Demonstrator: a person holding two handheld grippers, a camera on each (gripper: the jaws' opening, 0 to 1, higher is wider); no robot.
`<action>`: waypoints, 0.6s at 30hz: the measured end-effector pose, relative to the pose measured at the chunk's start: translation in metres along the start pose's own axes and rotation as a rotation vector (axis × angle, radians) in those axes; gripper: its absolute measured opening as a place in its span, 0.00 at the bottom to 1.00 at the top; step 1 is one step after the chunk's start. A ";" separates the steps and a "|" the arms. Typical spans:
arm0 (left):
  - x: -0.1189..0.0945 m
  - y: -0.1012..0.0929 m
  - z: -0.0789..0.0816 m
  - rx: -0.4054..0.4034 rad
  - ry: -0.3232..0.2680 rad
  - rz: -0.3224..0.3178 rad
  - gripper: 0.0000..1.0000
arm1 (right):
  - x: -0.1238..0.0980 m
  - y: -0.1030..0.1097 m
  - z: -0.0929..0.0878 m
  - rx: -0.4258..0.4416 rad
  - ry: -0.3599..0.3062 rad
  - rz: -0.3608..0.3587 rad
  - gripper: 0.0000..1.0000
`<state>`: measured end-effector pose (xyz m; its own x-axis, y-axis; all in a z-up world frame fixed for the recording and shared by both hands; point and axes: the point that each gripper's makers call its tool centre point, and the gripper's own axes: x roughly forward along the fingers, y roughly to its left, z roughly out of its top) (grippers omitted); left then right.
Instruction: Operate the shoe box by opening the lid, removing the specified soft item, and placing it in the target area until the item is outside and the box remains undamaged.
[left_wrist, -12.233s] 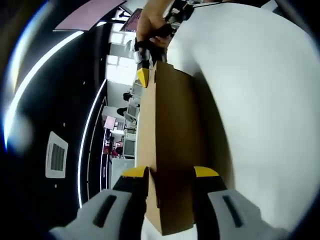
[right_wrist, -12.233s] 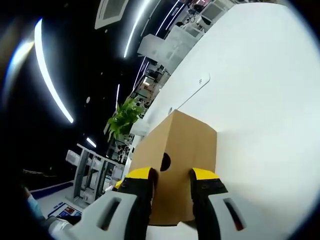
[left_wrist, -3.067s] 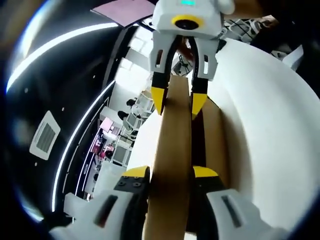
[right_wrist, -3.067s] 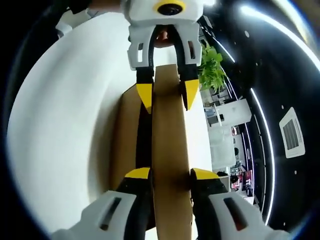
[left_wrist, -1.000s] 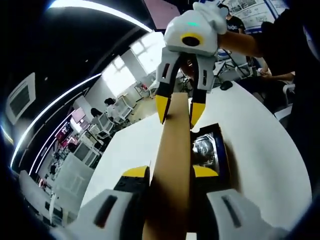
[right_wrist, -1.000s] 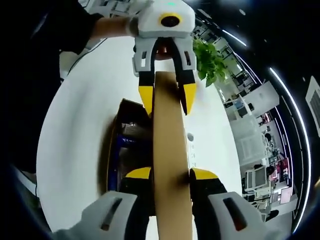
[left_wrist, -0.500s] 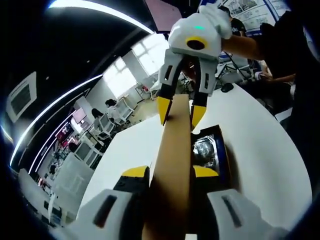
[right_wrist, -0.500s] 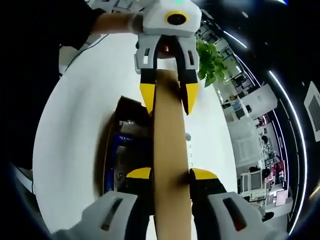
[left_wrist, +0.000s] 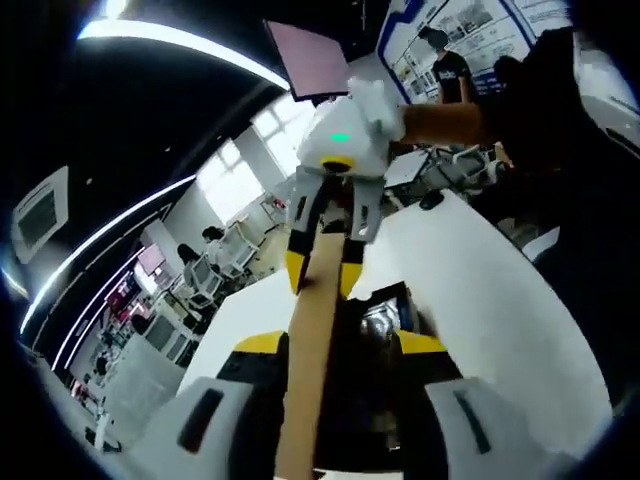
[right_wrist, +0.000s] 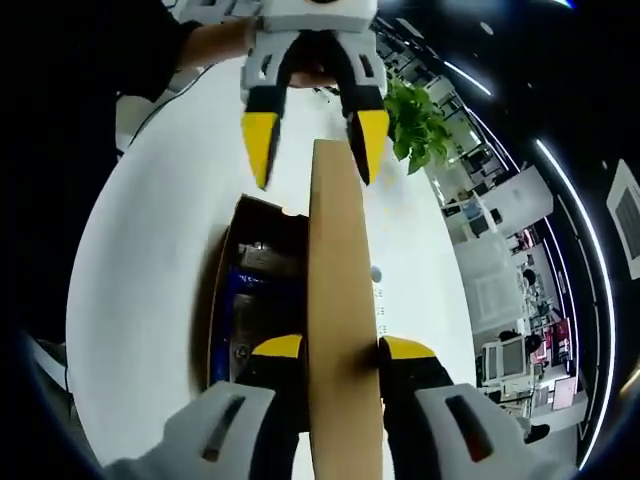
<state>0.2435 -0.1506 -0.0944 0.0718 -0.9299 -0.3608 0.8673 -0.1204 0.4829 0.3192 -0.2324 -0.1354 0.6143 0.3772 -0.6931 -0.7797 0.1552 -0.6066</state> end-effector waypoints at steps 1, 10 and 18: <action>-0.001 -0.012 0.006 -0.029 -0.050 -0.037 0.43 | 0.000 0.000 0.000 0.000 0.001 0.000 0.27; 0.031 -0.058 -0.057 -0.117 -0.078 -0.116 0.44 | 0.001 -0.001 -0.001 0.008 0.015 -0.006 0.28; 0.071 -0.063 -0.112 -0.186 -0.079 -0.132 0.46 | 0.002 0.000 -0.002 0.013 0.035 -0.008 0.28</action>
<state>0.2490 -0.1701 -0.2399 -0.0806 -0.9355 -0.3440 0.9429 -0.1835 0.2779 0.3201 -0.2334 -0.1374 0.6241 0.3434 -0.7018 -0.7762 0.1702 -0.6070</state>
